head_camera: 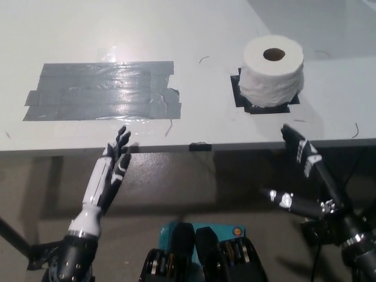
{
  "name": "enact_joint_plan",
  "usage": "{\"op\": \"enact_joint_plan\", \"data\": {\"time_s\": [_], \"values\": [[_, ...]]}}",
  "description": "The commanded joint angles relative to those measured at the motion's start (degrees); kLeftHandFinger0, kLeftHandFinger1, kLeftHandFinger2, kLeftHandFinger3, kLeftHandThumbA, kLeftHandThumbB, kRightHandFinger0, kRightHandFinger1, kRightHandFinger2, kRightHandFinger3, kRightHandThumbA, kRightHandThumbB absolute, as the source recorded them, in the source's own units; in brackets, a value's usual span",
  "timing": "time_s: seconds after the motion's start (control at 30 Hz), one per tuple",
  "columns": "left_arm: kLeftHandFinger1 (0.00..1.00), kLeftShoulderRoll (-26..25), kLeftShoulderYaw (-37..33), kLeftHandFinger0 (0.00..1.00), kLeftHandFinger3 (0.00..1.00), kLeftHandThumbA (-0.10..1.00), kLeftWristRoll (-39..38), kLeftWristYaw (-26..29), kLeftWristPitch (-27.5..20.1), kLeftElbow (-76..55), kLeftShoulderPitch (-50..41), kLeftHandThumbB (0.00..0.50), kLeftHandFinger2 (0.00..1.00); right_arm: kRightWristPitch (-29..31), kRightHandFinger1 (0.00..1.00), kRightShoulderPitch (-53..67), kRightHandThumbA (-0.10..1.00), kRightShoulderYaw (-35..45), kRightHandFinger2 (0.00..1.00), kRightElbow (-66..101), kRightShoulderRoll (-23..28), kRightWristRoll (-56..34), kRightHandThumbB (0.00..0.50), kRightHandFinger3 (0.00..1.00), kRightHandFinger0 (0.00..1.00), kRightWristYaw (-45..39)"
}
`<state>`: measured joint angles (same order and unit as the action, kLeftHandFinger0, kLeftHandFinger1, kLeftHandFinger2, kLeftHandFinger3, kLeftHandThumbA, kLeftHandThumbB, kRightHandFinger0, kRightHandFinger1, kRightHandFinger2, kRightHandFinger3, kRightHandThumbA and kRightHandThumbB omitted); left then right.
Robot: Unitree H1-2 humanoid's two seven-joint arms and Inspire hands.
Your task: A person hands over a roll of toilet paper to the robot , and the robot inserts its right thumb into the hole in the centre to grab the roll, and then places it on the balck area on the desk.
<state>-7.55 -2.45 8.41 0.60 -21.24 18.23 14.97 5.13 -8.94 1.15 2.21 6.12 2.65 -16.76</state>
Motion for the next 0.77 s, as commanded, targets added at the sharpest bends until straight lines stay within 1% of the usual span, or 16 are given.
{"op": "enact_joint_plan", "data": {"time_s": [0.0,0.03,0.1,0.17,0.3,0.43,0.5,0.6,0.7,0.73], "values": [[1.0,0.0,-0.6,1.0,1.0,0.92,0.1,-0.4,-2.3,-1.9,-1.9,0.147,1.0,7.3,1.0,1.4,0.91,1.0,1.0,-3.1,-0.2,-0.5,0.229,1.0,1.0,3.7],[1.0,0.1,-0.8,1.0,1.0,0.92,0.2,-0.4,-2.3,-1.9,-2.4,0.146,1.0,7.9,1.0,1.8,0.91,0.9,1.0,-3.6,-0.2,-0.4,0.236,1.0,1.0,3.9],[1.0,0.0,-1.0,1.0,1.0,0.94,0.9,-0.2,-2.3,-2.0,-3.4,0.148,1.0,8.1,1.0,2.8,0.88,0.7,1.0,-4.0,-0.1,-0.5,0.221,1.0,1.0,3.9],[1.0,-0.1,-1.1,1.0,1.0,0.94,1.2,0.0,-2.7,-2.1,-4.1,0.14,1.0,8.2,1.0,3.5,0.87,0.4,1.0,-4.0,-0.2,0.1,0.216,1.0,1.0,4.4],[1.0,-0.2,-1.3,1.0,1.0,0.94,1.7,0.4,-3.0,-2.2,-5.9,0.157,1.0,8.1,1.0,5.0,0.86,-0.4,1.0,-4.4,-0.5,-0.1,0.228,1.0,1.0,4.3],[1.0,-0.4,-1.1,1.0,1.0,0.94,1.5,0.3,-2.8,-2.6,-7.2,0.151,1.0,8.3,1.0,5.7,0.87,-1.0,1.0,-4.8,-0.9,0.0,0.235,1.0,1.0,4.6],[1.0,-0.5,-1.2,1.0,1.0,0.93,1.6,0.4,-3.5,-2.4,-7.5,0.145,1.0,8.4,1.0,6.0,0.87,-1.3,1.0,-5.0,-0.9,-0.1,0.243,1.0,1.0,4.6],[1.0,-0.5,-1.1,1.0,1.0,0.94,1.5,0.3,-3.1,-2.5,-7.9,0.161,1.0,8.6,1.0,6.4,0.87,-1.7,1.0,-5.4,-0.8,-0.4,0.249,1.0,1.0,4.4],[1.0,-0.5,-1.1,1.0,1.0,0.94,1.4,0.2,-3.1,-2.6,-8.1,0.165,1.0,8.7,1.0,6.7,0.87,-1.9,1.0,-5.6,-0.7,-1.0,0.226,1.0,1.0,4.1],[1.0,-0.5,-1.1,1.0,1.0,0.94,1.4,0.2,-3.1,-2.6,-8.1,0.165,1.0,8.7,1.0,6.7,0.87,-1.9,1.0,-5.6,-0.7,-1.0,0.226,1.0,1.0,4.1]]}}
